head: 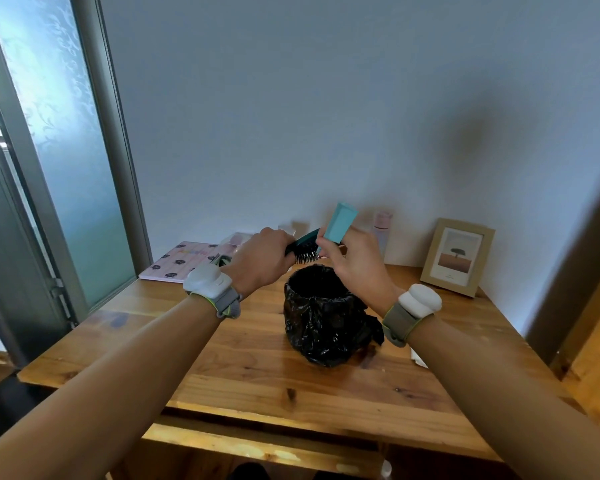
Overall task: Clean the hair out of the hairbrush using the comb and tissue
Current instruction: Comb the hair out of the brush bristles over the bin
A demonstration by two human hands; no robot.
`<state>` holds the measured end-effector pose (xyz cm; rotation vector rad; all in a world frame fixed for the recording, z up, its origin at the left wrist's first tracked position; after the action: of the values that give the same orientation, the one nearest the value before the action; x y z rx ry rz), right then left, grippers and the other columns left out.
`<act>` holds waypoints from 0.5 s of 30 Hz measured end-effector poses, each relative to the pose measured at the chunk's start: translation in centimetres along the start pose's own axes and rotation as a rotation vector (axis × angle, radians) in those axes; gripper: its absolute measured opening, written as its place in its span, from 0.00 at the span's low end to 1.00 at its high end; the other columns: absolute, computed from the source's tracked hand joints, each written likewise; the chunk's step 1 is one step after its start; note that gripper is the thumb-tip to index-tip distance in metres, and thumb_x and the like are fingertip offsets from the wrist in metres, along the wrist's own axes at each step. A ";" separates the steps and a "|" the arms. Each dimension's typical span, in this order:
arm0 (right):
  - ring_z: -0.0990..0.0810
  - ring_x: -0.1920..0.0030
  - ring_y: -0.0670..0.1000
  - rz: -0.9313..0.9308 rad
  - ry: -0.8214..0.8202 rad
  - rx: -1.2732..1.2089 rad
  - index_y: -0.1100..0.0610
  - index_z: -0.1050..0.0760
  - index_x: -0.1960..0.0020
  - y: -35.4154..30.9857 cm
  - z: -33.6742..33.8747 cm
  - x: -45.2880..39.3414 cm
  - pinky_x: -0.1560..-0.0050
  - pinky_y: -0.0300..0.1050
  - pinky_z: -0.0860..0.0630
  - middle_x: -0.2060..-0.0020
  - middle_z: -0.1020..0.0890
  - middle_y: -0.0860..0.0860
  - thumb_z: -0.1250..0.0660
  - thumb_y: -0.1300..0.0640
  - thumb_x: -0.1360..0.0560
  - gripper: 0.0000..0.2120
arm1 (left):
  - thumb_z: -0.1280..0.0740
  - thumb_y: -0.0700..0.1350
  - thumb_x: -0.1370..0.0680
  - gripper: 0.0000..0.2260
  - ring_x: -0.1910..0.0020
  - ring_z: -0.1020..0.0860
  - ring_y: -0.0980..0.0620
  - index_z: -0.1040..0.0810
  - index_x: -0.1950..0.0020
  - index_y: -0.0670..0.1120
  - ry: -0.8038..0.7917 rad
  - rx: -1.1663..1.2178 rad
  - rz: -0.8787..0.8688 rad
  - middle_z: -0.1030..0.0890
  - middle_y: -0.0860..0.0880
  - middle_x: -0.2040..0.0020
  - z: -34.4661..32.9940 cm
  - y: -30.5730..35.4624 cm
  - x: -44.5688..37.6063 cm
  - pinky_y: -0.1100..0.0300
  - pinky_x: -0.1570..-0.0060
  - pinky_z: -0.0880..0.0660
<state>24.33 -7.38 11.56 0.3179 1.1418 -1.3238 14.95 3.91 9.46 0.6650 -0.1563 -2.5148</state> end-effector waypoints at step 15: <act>0.17 0.60 0.52 0.068 0.180 -0.044 0.64 0.21 0.51 -2.1 1.7 0.1 0.58 0.56 0.20 0.62 0.17 0.54 0.38 0.56 0.20 0.12 | 0.36 0.39 0.24 0.08 0.75 0.32 0.50 0.25 0.63 0.43 0.009 0.081 0.022 0.31 0.52 0.74 0.1 0.3 -0.2 0.61 0.75 0.41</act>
<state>23.25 -9.33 13.15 0.4464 1.2973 -1.2270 15.22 3.76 9.73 0.7034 -0.2624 -2.4948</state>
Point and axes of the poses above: each hand's wrist, its own x-axis away from the middle knuckle, its own z-axis out of the back of the hand, y = z × x, the point moved 9 cm from there along -x, towards the middle knuckle
